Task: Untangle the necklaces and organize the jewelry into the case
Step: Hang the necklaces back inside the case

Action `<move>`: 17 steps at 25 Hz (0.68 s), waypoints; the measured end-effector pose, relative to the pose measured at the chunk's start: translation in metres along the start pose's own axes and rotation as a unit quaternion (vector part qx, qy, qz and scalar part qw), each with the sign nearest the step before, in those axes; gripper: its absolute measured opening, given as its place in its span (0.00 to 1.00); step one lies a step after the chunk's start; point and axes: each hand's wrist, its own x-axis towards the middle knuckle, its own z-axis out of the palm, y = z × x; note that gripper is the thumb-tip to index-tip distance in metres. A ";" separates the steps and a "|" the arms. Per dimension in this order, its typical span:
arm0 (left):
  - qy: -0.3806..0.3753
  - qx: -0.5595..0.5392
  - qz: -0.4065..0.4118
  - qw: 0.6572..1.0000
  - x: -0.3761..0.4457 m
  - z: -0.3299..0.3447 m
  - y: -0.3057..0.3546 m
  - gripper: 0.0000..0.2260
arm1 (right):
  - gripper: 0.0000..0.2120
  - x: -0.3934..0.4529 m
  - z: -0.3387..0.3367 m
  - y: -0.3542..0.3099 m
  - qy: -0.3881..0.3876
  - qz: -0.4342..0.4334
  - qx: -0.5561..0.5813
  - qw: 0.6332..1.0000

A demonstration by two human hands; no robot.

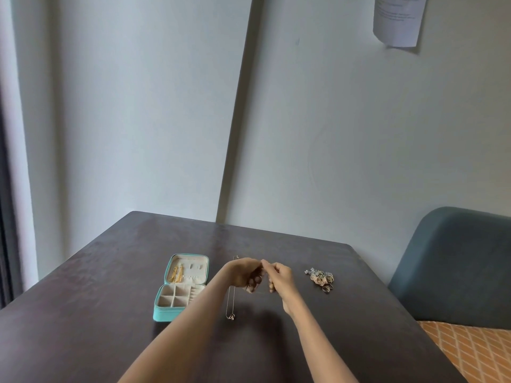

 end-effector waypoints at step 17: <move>-0.036 -0.571 0.186 0.799 0.014 -0.011 -0.026 0.35 | 0.05 0.023 0.002 0.000 0.093 0.015 0.063 0.993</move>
